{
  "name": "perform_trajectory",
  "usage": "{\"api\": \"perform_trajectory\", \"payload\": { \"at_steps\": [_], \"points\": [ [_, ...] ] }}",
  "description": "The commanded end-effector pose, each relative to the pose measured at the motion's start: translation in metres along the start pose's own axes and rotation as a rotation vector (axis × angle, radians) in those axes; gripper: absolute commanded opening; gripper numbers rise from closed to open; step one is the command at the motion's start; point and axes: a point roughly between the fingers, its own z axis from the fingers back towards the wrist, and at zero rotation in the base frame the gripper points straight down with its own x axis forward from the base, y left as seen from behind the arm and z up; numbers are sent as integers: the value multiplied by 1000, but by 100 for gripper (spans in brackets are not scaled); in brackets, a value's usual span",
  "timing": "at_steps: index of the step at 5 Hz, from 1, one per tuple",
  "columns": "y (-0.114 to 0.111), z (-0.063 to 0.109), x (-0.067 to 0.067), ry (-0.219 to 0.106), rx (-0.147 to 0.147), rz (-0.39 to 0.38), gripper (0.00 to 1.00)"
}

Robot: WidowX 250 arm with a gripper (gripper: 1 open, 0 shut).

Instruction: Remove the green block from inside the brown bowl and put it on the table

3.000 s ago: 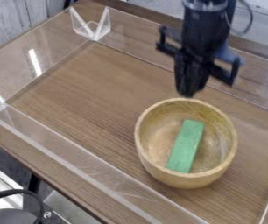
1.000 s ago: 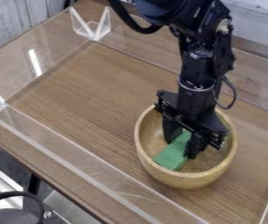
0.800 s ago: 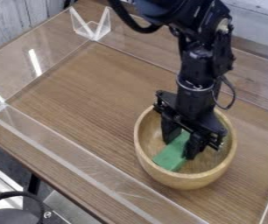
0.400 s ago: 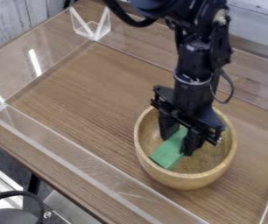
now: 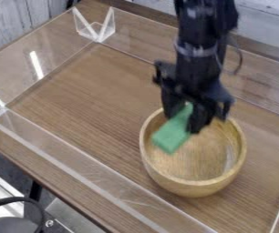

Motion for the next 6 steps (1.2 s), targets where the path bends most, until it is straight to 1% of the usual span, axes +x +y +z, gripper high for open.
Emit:
{"api": "perform_trajectory", "payload": {
  "at_steps": [1, 2, 3, 4, 5, 6],
  "points": [
    [29, 31, 17, -87, 20, 46, 0],
    [67, 33, 20, -90, 32, 102, 0],
    [99, 28, 9, -80, 44, 143, 0],
    [115, 17, -1, -64, 57, 154, 0],
    [111, 1, -15, -26, 60, 135, 0],
    [87, 14, -1, -45, 34, 120, 0]
  ]
}}
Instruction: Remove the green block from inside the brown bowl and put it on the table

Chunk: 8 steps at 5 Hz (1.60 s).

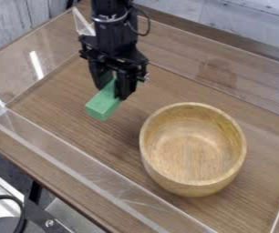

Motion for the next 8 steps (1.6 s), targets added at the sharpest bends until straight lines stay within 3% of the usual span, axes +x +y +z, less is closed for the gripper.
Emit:
{"api": "perform_trajectory", "payload": {
  "at_steps": [1, 4, 6, 8],
  "points": [
    [-13, 24, 11, -77, -1, -12, 0],
    [18, -10, -2, -26, 25, 20, 0],
    [-11, 4, 22, -47, -16, 43, 0],
    [8, -17, 1, -23, 15, 42, 0]
  ]
}}
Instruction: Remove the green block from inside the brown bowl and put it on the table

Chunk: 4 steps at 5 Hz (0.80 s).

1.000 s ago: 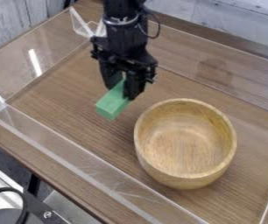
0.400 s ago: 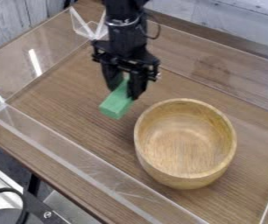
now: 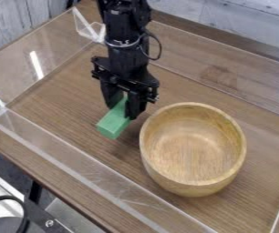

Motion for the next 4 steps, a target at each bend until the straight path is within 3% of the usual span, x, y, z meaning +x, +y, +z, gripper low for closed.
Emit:
{"api": "perform_trajectory", "payload": {
  "at_steps": [1, 4],
  "points": [
    [5, 11, 7, -44, 11, -1, 0],
    [8, 9, 7, -28, 3, 9, 0]
  ]
}}
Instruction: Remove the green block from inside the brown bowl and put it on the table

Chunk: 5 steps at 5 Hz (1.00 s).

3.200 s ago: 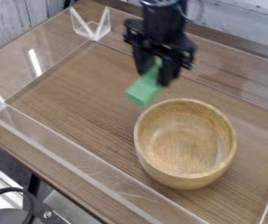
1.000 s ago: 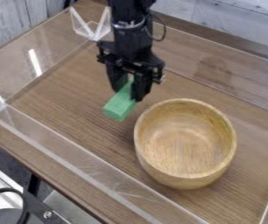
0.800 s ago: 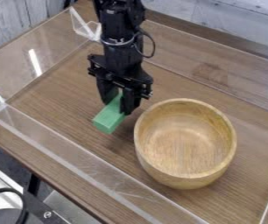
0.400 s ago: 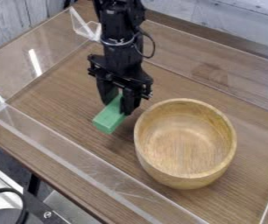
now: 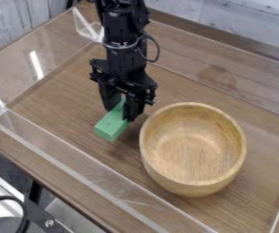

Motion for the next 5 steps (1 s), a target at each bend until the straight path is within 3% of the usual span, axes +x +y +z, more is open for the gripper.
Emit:
{"api": "perform_trajectory", "payload": {
  "at_steps": [1, 3, 4, 5],
  "points": [
    [6, 11, 11, -47, 9, 5, 0],
    [6, 11, 13, -44, 4, 11, 0],
    [6, 16, 13, -43, 2, 14, 100],
    [5, 36, 14, -78, -10, 17, 100]
  ]
}}
